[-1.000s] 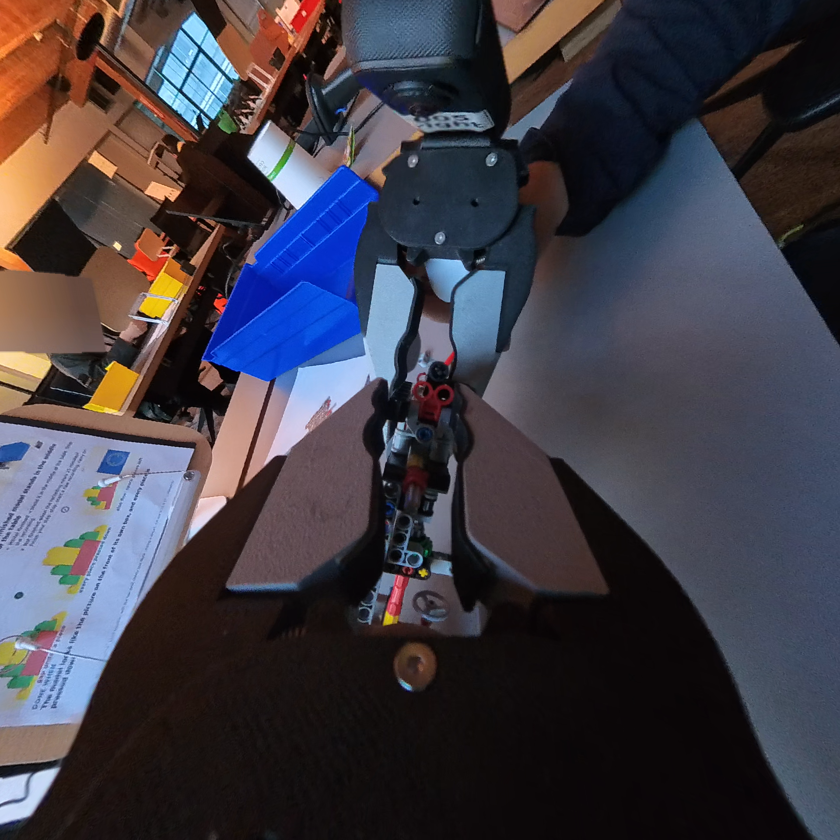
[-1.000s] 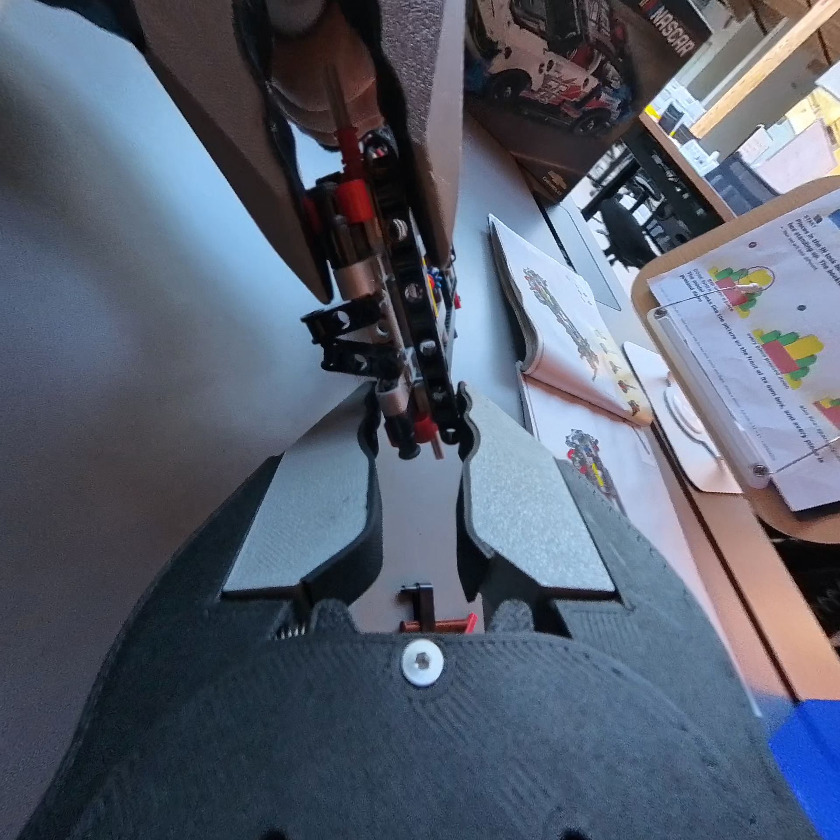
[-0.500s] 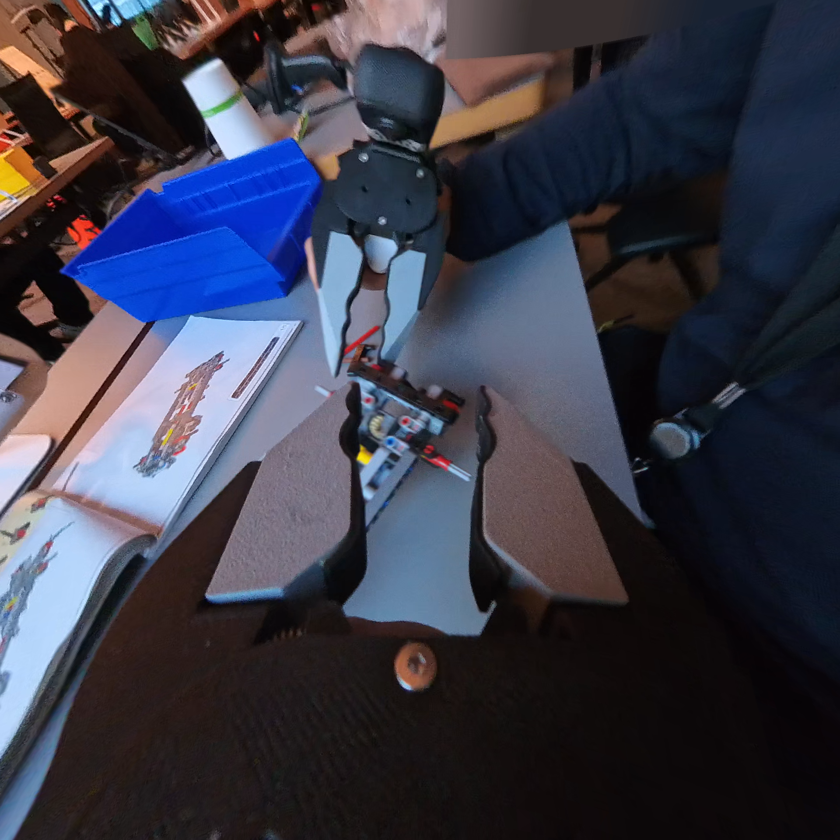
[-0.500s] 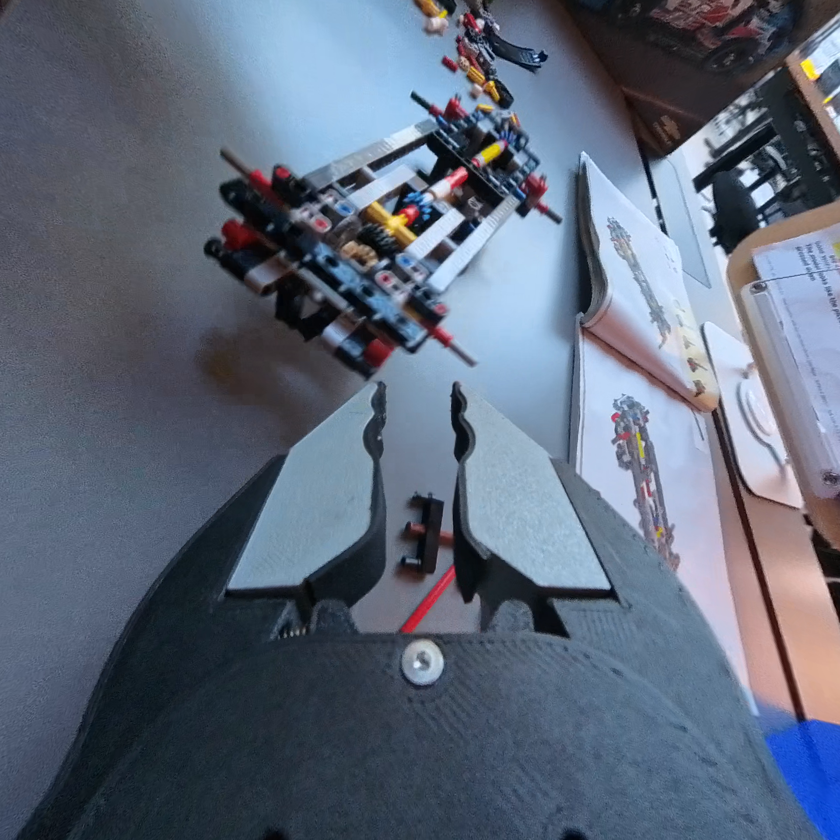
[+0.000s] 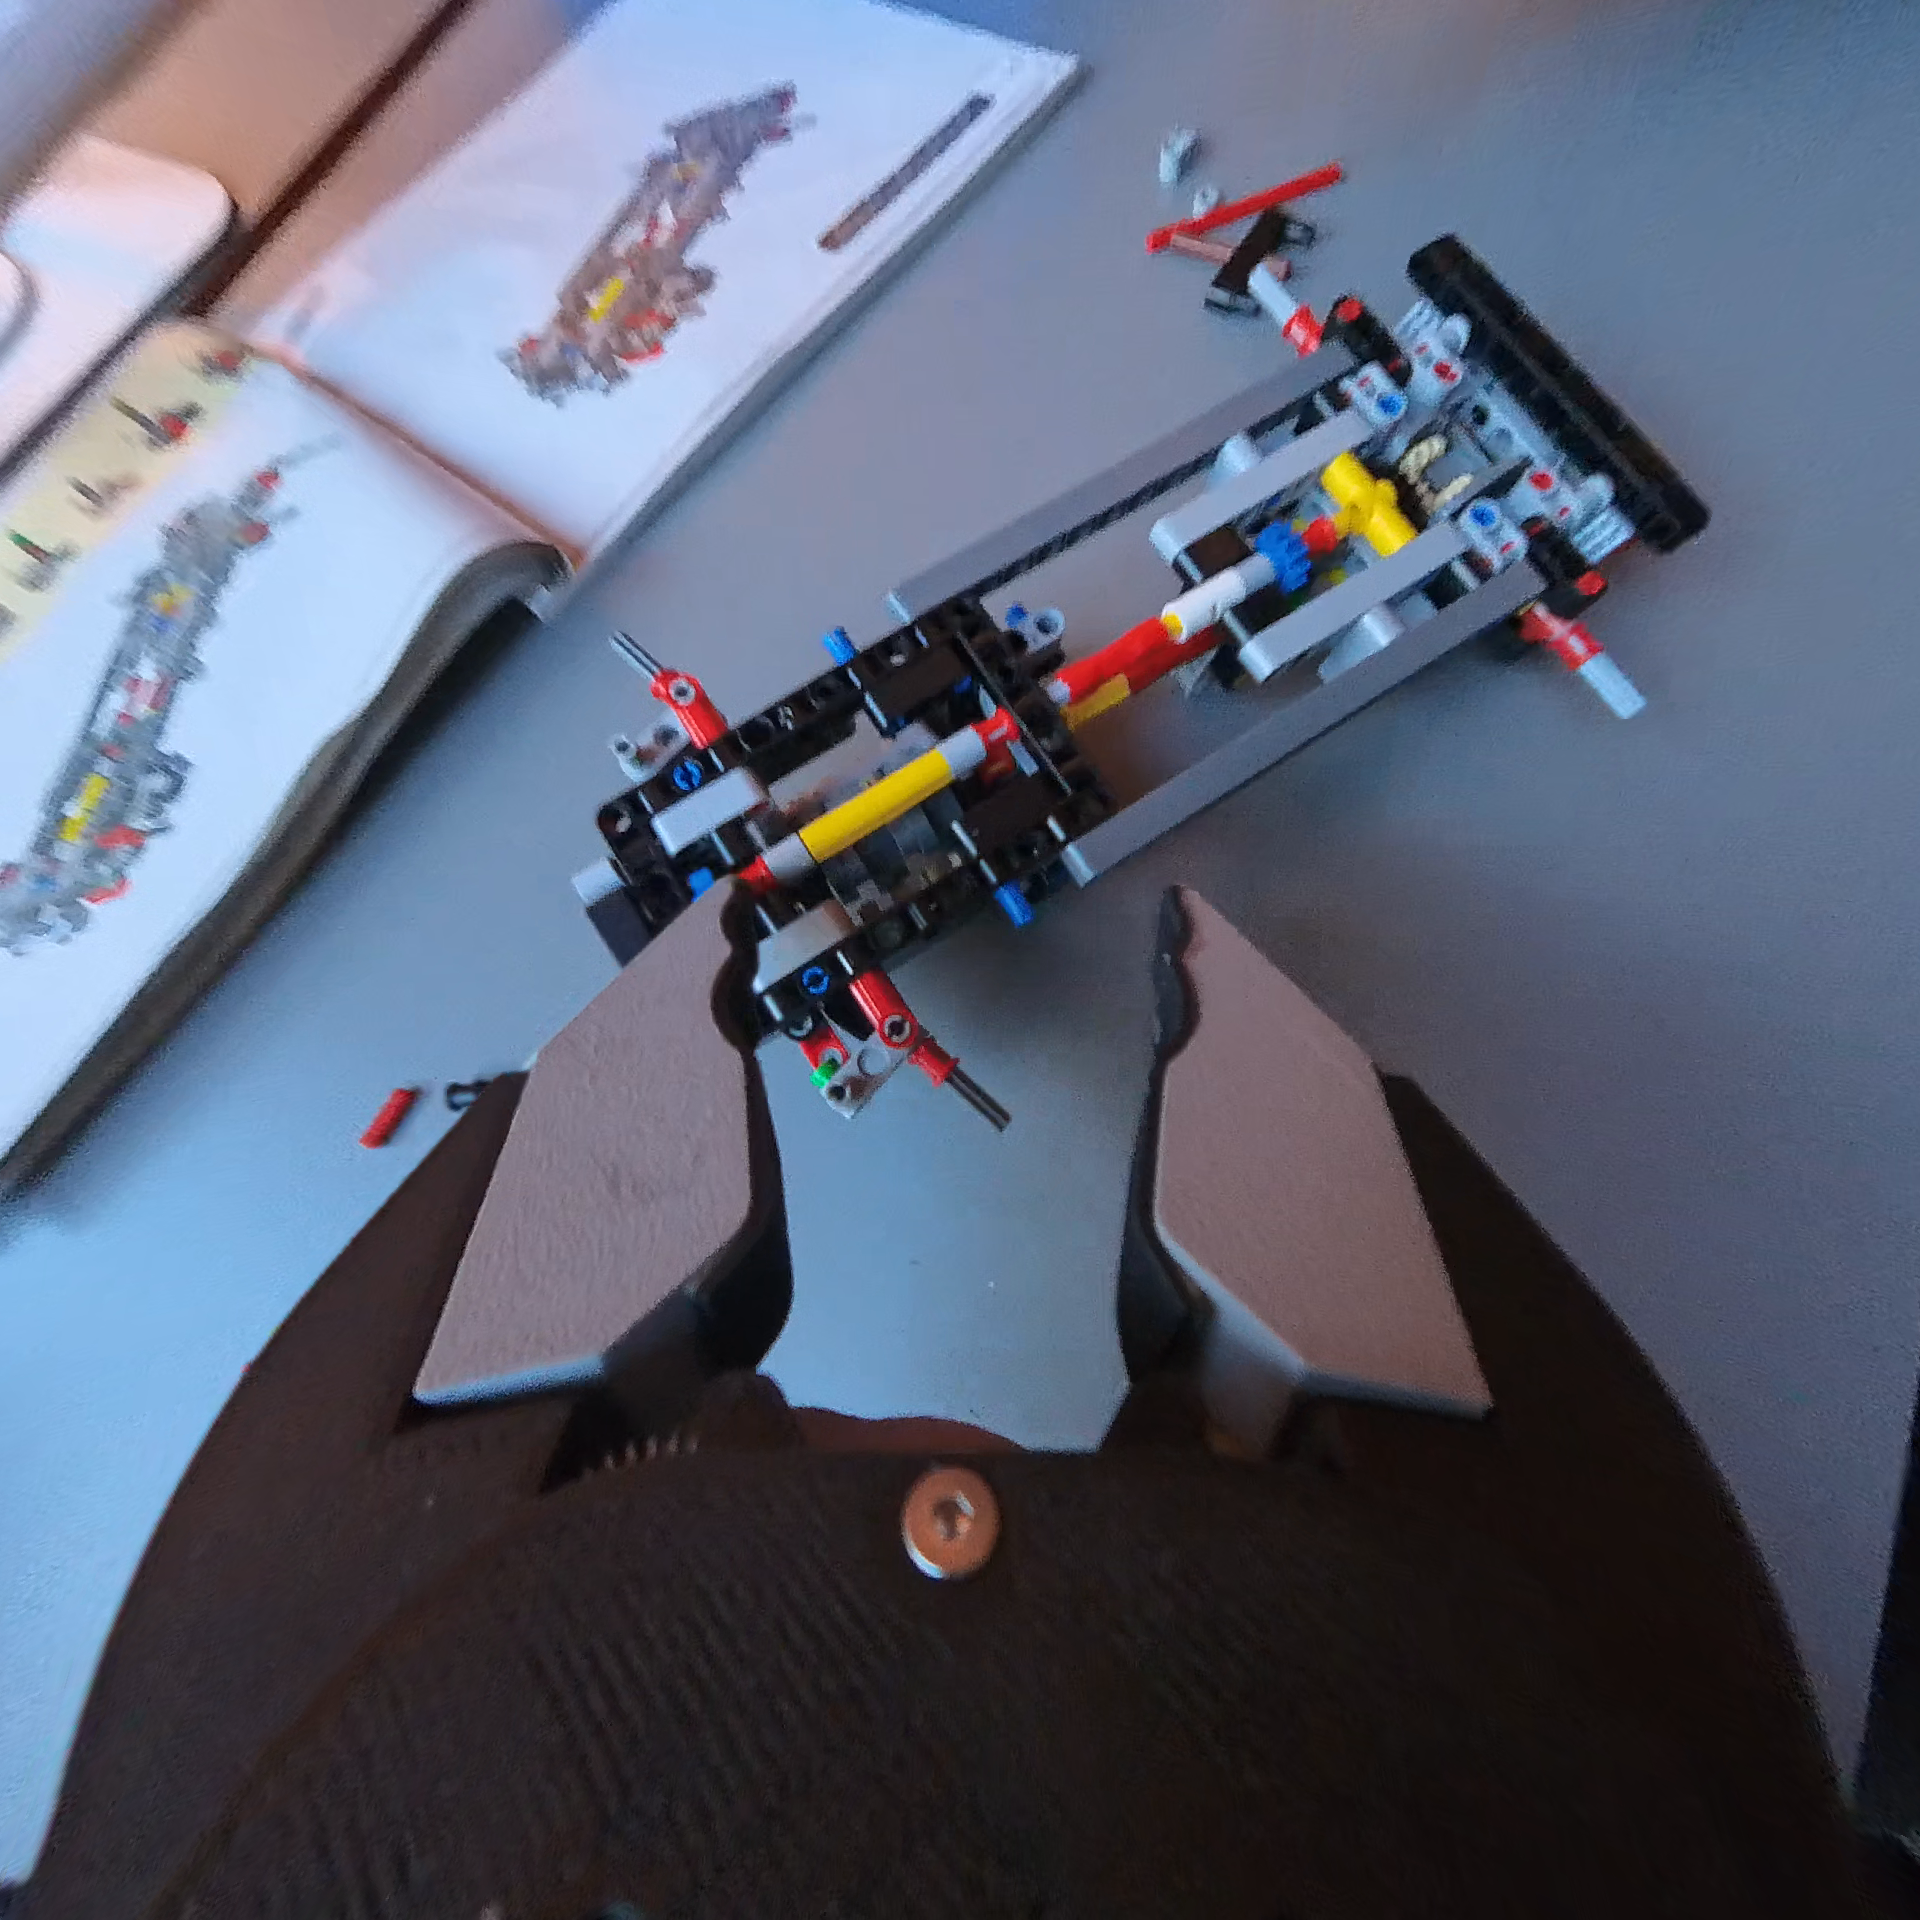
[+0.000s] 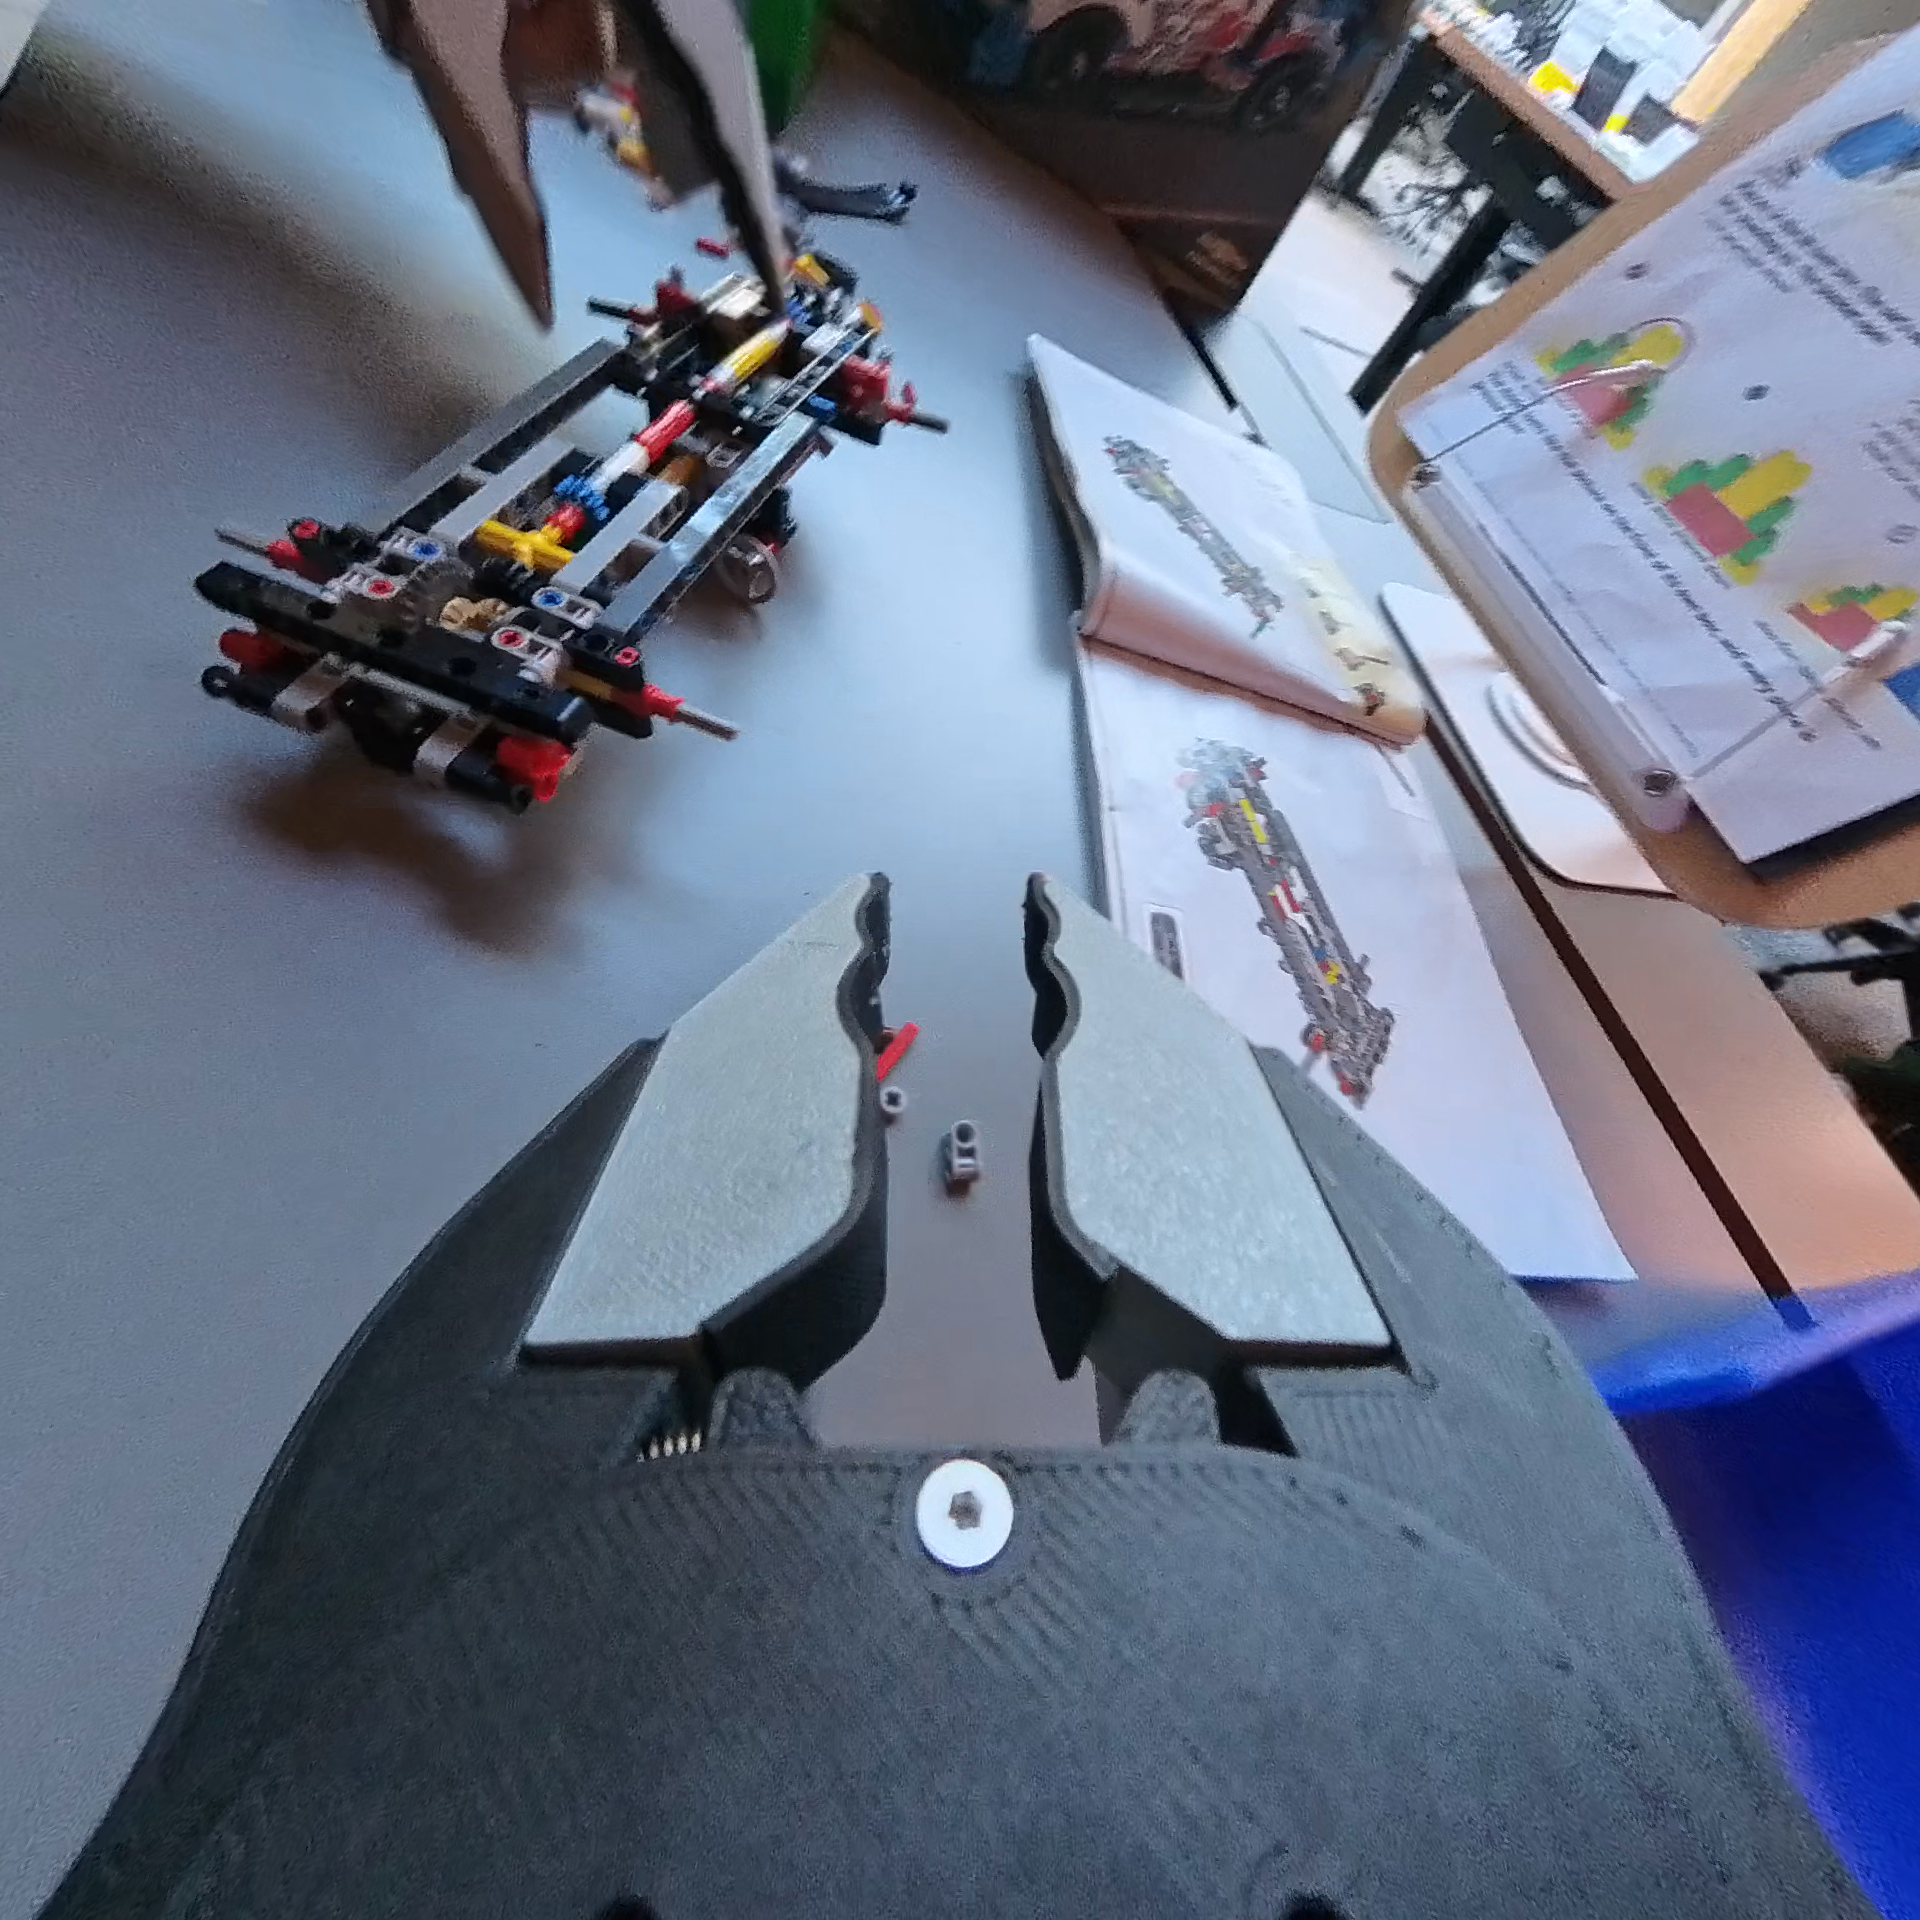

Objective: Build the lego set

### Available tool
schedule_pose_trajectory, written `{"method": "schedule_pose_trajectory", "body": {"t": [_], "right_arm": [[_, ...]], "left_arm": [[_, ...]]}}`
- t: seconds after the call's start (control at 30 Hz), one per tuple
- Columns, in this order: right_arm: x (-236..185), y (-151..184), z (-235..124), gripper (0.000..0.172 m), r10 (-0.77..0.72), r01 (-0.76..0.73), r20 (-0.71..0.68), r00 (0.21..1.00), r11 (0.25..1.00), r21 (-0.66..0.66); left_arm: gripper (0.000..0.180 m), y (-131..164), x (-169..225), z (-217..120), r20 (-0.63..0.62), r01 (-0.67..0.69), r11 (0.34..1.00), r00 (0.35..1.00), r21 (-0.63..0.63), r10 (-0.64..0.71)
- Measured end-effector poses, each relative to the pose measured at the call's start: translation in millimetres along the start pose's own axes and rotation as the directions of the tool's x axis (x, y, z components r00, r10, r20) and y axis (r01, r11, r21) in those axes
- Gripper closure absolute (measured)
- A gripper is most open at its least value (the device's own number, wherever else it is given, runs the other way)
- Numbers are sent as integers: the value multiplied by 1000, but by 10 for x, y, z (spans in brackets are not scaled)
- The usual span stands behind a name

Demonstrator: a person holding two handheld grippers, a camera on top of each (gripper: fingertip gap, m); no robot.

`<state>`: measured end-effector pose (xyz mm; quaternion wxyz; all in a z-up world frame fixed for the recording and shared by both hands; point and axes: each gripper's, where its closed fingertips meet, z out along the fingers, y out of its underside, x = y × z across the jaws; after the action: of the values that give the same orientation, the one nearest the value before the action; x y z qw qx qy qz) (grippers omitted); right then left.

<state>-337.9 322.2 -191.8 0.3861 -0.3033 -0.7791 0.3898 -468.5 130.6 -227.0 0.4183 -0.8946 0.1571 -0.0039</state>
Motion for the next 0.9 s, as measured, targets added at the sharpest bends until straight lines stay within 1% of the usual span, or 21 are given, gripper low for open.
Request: {"method": "schedule_pose_trajectory", "body": {"t": [0.17, 0.2, 0.27, 0.33, 0.37, 0.43, 0.47, 0.53, 0.57, 0.63, 0.7, 0.73, 0.8, 0.87, 0.9], "right_arm": [[254, -60, -215, 153, 99, -91, -78, 992, 991, 100], [284, -66, -246, 153, 118, -108, -82, 990, 987, 116], [317, -70, -287, 153, 144, -132, -80, 986, 982, 137], [348, -51, -305, 153, 153, -140, -90, 984, 981, 135], [360, -35, -304, 153, 154, -141, -97, 983, 982, 128], [360, -11, -290, 153, 151, -139, -99, 984, 984, 115], [348, -6, -277, 153, 150, -139, -93, 984, 984, 112], [312, 16, -238, 153, 148, -140, -78, 986, 985, 96], [293, 31, -216, 152, 144, -138, -72, 987, 987, 85], [257, 65, -177, 152, 130, -126, -64, 989, 990, 62], [237, 90, -153, 153, 119, -116, -61, 991, 992, 48], [233, 92, -147, 153, 119, -117, -59, 991, 992, 50], [239, 88, -140, 153, 129, -125, -59, 990, 990, 62], [254, 95, -133, 154, 137, -133, -64, 989, 989, 72], [263, 106, -127, 154, 140, -135, -68, 988, 988, 73]], "left_arm": [[92, 65, 40, 42, -17, 15, 999, 1000, -30, -15], [88, 79, 82, 23, -26, 16, 999, 999, -42, -17], [86, 145, 220, -61, -59, 0, 996, 998, -87, -6], [92, 221, 476, -205, -149, -23, 991, 989, -129, 3], [101, 234, 588, -279, -185, -39, 991, 983, -126, 15], [124, 210, 676, -391, -190, -48, 994, 981, -94, 29], [126, 193, 707, -435, -195, -33, 996, 981, -80, 17], [115, 214, 726, -475, -186, -6, 997, 982, -81, -10], [114, 224, 748, -486, -186, -6, 997, 983, -75, -8], [104, 212, 853, -511, -215, -14, 999, 976, -43, 5], [111, 179, 1032, -578, -296, -37, 999, 954, 1, 36], [113, 147, 1055, -608, -299, -48, 998, 953, 31, 55], [113, 102, 905, -628, -211, -50, 996, 975, 69, 64], [112, 157, 642, -604, -96, -19, 998, 995, 56, 24], [108, 214, 547, -579, -66, 11, 999, 998, 35, -9]]}}
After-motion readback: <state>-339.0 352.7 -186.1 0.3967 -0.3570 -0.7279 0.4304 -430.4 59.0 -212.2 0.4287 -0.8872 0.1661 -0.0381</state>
